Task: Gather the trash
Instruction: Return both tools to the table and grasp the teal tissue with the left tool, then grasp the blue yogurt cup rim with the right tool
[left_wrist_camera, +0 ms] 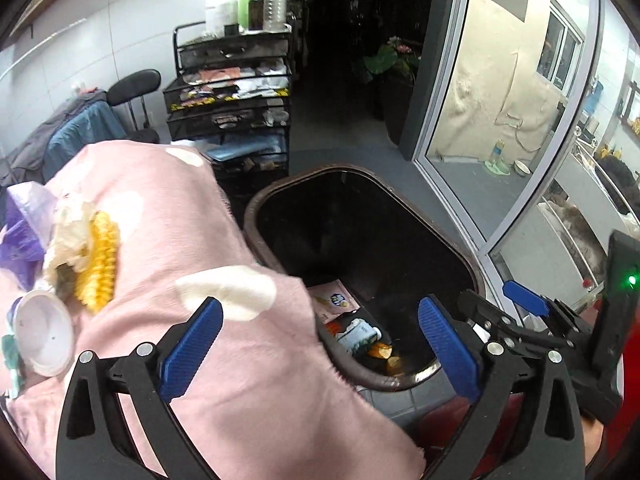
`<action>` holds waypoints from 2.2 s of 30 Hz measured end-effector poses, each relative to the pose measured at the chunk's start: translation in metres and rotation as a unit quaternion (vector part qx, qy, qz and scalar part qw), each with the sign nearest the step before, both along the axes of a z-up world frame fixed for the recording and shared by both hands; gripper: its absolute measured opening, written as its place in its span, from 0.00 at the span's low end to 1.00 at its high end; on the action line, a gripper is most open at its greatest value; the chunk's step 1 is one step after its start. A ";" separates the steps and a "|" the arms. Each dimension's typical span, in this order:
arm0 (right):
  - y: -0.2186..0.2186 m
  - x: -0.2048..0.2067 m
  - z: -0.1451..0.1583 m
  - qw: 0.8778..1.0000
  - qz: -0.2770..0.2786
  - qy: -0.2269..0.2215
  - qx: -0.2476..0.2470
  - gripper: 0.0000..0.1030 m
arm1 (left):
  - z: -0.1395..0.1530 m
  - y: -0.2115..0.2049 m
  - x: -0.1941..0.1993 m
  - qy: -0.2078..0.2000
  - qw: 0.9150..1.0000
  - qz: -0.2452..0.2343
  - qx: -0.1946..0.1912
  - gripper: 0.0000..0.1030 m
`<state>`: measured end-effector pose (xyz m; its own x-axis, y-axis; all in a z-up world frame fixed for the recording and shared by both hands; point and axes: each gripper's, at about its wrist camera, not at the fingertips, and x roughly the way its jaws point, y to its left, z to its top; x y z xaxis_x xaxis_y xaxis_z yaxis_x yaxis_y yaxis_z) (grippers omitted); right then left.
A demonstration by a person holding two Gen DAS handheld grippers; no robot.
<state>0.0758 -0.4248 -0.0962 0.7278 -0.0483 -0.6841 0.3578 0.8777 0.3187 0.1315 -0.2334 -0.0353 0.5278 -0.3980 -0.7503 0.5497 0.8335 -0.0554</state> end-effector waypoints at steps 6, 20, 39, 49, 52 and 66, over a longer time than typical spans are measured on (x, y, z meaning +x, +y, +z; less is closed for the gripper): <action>0.018 0.002 0.005 1.000 0.022 -0.005 -0.003 0.83 | -0.002 0.030 -0.006 0.000 1.000 0.018 -0.010 0.95; 0.095 0.027 0.027 0.992 0.122 -0.025 -0.008 0.83 | -0.007 0.144 -0.005 0.002 0.992 0.126 -0.012 0.95; 0.217 0.053 0.046 0.964 0.265 -0.035 -0.008 0.83 | -0.025 0.295 0.041 0.007 0.962 0.268 0.061 0.90; 0.248 0.063 0.050 0.954 0.297 -0.032 -0.006 0.83 | -0.043 0.299 0.079 0.028 0.960 0.261 0.098 0.64; 0.256 0.068 0.050 0.951 0.308 -0.032 -0.002 0.83 | -0.042 0.300 0.079 0.018 0.957 0.272 0.104 0.45; 0.314 0.119 0.048 0.924 0.374 -0.009 0.073 0.80 | -0.004 0.339 0.032 -0.008 0.947 0.320 -0.020 0.12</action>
